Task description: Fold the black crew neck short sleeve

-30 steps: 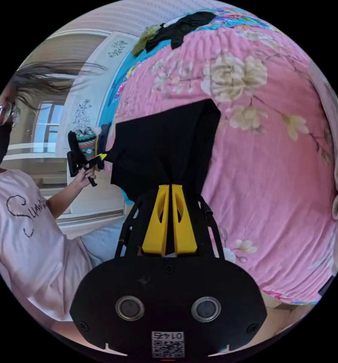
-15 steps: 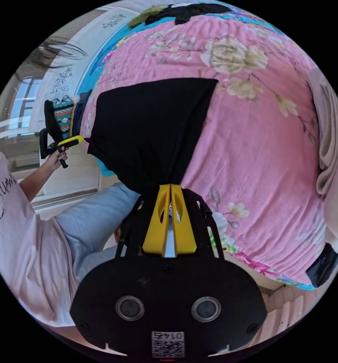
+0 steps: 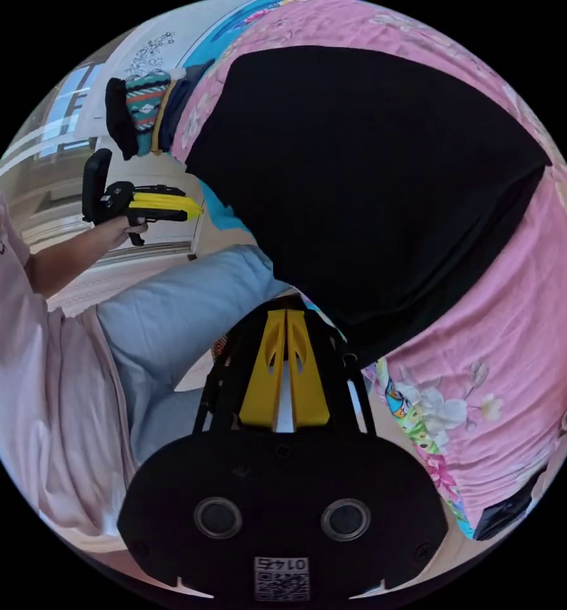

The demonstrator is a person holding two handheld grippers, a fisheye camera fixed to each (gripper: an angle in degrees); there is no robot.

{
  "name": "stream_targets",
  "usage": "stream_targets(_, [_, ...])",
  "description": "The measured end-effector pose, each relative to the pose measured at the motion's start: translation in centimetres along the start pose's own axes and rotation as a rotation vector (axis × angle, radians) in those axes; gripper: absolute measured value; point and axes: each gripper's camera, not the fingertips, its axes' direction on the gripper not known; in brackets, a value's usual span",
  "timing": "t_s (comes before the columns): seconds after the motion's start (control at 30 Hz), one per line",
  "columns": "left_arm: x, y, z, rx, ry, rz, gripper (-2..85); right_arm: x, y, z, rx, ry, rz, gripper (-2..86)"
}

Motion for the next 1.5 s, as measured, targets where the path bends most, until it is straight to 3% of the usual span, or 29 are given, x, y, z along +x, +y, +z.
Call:
stream_targets(0.13, [3.6, -2.7, -0.1, 0.134, -0.051, 0.094, -1.0, -1.3, -5.0, -4.3, 0.153, 0.108, -0.047, -0.4])
stream_targets(0.27, [6.2, -5.5, 5.0, 0.138, -0.027, 0.072, -1.0, -2.4, -11.3, -6.4, 0.307, 0.314, -0.033, -0.4])
stream_targets(0.4, [8.2, -4.9, 8.7, 0.193, -0.138, 0.136, -1.0, 0.3, -17.0, -1.5, 0.179, 0.396, -0.001, -0.5])
stream_targets(0.43, [8.6, -4.3, 8.9, 0.207, -0.149, 0.15, -1.0, 0.8, -16.6, -1.8, 0.259, 0.357, -0.01, -0.5])
stream_targets(0.53, [10.3, -3.4, 8.4, 0.18, -0.173, 0.194, -1.0, 1.9, -16.4, -3.2, 0.201, 0.249, 0.02, -0.5])
stream_targets(0.63, [11.6, -2.3, 8.7, 0.202, -0.202, 0.236, -1.0, 2.1, -16.7, -5.1, 0.307, 0.335, 0.023, -0.5])
stream_targets(0.7, [11.4, -2.4, 10.5, 0.144, -0.188, 0.217, -0.9, 3.2, -18.4, -4.6, 0.267, 0.353, 0.028, -0.5])
stream_targets(0.77, [10.7, -1.8, 11.2, 0.202, -0.122, 0.156, -0.8, 4.3, -19.6, -4.0, 0.232, 0.342, 0.011, -0.5])
stream_targets(0.9, [11.7, -0.7, 10.5, 0.21, -0.089, 0.167, 0.3, 5.6, -16.0, -6.2, 0.335, 0.248, 0.026, -0.3])
stream_targets(1.0, [13.6, -0.2, 9.0, 0.283, -0.023, 0.253, 6.2, 7.6, -9.0, -7.5, 0.441, 0.177, 0.147, 0.2])
stream_targets(1.13, [16.6, -1.3, 9.4, 0.313, 0.025, 0.374, 10.7, 11.0, 0.8, -5.7, 0.414, 0.137, 0.432, 4.3])
stream_targets(1.27, [19.1, -2.8, 11.1, 0.287, -0.018, 0.414, 13.1, 12.9, 4.6, -3.1, 0.358, -0.038, 0.514, 10.7])
stream_targets(1.4, [20.9, -3.7, 11.9, 0.285, -0.014, 0.478, 12.8, 14.9, 3.9, -0.5, 0.325, -0.246, 0.511, 2.7])
stream_targets(1.5, [21.6, -4.4, 11.9, 0.275, -0.011, 0.464, 11.0, 14.4, 3.7, -1.4, 0.426, -0.324, 0.456, 1.7])
